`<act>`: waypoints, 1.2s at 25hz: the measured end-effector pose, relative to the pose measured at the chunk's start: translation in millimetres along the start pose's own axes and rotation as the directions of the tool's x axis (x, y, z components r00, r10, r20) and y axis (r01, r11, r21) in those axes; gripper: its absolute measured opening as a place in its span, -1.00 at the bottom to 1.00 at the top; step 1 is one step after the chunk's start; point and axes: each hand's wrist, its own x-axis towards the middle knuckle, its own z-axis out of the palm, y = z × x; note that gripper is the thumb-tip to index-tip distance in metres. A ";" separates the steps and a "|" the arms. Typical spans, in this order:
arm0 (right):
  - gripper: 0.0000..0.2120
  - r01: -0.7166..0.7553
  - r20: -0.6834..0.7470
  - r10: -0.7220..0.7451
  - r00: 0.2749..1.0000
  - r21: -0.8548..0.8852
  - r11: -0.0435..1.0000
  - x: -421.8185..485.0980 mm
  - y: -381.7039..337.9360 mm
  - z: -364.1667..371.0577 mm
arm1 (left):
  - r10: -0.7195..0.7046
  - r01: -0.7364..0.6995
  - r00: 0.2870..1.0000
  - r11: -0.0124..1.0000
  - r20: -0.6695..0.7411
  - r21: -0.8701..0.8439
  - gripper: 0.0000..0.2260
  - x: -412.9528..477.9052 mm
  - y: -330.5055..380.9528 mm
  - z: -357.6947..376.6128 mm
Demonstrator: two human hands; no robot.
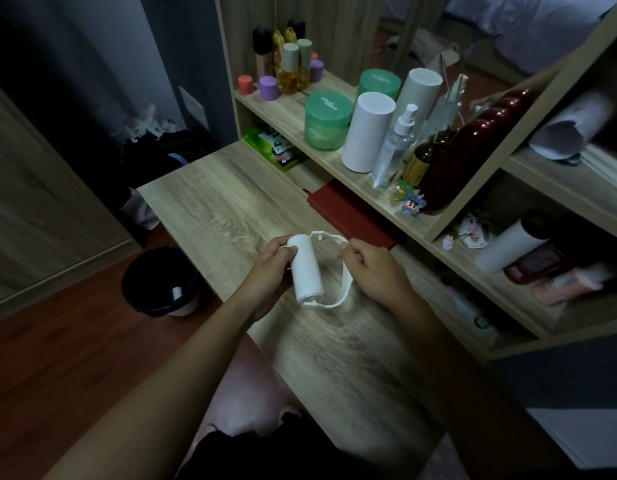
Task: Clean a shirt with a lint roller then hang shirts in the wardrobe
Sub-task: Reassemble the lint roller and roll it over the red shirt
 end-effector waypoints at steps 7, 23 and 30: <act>-0.70 -0.028 -0.045 0.025 0.999 -0.065 0.997 -2.6 -13.2 11.4 | 0.012 -0.011 1.000 0.998 0.018 -0.062 -0.54 -6.2 -0.4 18.1; -0.66 -0.073 -0.054 0.071 0.996 -0.035 0.997 -2.9 -32.4 13.5 | 0.148 -0.152 0.988 0.964 0.035 0.218 -0.37 -13.5 4.3 16.0; -0.66 0.023 0.010 -0.025 1.000 0.164 0.986 1.0 -27.0 8.9 | 0.183 -0.156 0.982 0.918 -0.042 0.365 -0.39 -4.1 11.4 7.1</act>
